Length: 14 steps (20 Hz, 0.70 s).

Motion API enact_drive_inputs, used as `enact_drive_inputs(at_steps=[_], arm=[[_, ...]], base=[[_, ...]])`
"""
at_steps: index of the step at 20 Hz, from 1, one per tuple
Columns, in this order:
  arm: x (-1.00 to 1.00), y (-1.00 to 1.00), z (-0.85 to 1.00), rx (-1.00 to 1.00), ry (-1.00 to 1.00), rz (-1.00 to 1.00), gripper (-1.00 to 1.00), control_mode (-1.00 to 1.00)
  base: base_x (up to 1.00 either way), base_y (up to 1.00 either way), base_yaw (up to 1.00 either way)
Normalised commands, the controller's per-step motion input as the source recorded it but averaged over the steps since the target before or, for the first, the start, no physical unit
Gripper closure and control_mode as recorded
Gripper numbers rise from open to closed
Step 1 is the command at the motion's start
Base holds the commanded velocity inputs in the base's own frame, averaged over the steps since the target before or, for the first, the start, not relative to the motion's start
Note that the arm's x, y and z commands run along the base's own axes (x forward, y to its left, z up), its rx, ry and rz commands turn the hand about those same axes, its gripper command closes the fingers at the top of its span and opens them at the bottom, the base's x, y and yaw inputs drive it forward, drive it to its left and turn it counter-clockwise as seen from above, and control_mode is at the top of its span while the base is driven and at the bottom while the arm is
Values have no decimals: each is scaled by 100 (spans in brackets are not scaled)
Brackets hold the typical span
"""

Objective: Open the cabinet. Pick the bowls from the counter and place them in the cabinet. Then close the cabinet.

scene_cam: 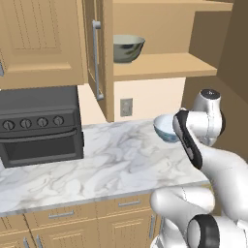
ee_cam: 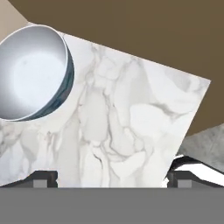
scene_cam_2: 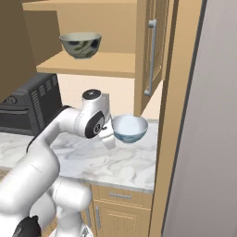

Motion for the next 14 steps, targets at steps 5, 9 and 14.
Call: enact_drive_inputs(at_steps=[5,9,14], arm=[[85,-35,-30,0,11,0,-100,-100],[71,-29,-15,0,2,0,-100,-100],[49,-13,-27,0,-1,0,-100,-100]], base=[[0,0,0],[0,0,0],[0,0,0]])
